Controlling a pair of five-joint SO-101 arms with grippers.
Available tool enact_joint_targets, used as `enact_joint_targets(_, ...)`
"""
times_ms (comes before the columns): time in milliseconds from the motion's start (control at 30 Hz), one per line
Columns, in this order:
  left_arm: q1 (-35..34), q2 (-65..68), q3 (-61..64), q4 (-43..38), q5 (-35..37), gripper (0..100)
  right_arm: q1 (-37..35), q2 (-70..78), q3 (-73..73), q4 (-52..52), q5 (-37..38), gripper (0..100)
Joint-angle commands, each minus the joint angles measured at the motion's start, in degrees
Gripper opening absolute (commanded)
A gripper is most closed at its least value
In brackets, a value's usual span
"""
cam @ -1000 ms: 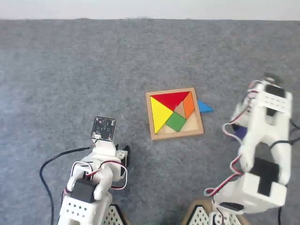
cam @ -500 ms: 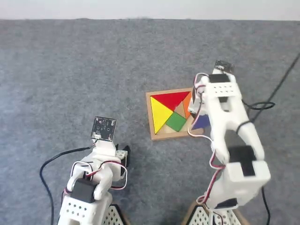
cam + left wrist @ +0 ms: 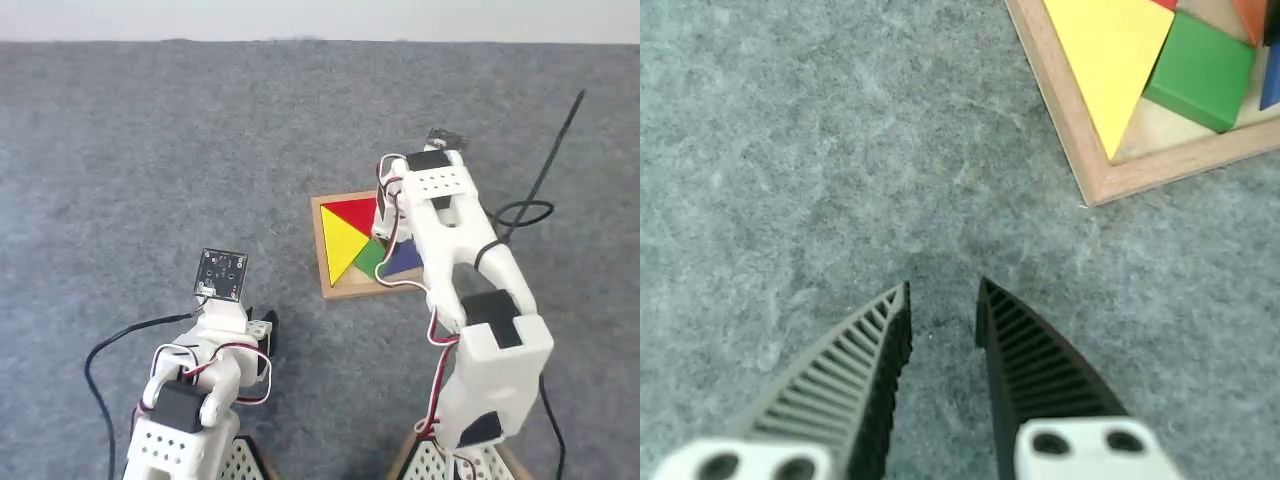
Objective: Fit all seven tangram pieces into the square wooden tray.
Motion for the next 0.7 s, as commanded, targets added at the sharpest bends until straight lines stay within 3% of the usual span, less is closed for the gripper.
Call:
enact_joint_targets(0,0.09,-0.97,-0.66,0.09,0.35,11,-0.40,-0.75,-2.81,0.66,-0.35,14.0)
enact_joint_targets(467,0.09,-0.97,-0.66,0.09,0.35,11,-1.98,-0.75,-2.02,0.22,-0.09,15.1)
enact_joint_targets(667,0.09,-0.97,-0.66,0.09,0.35,11,-2.07,-0.75,-1.93,0.22,-0.09,29.7)
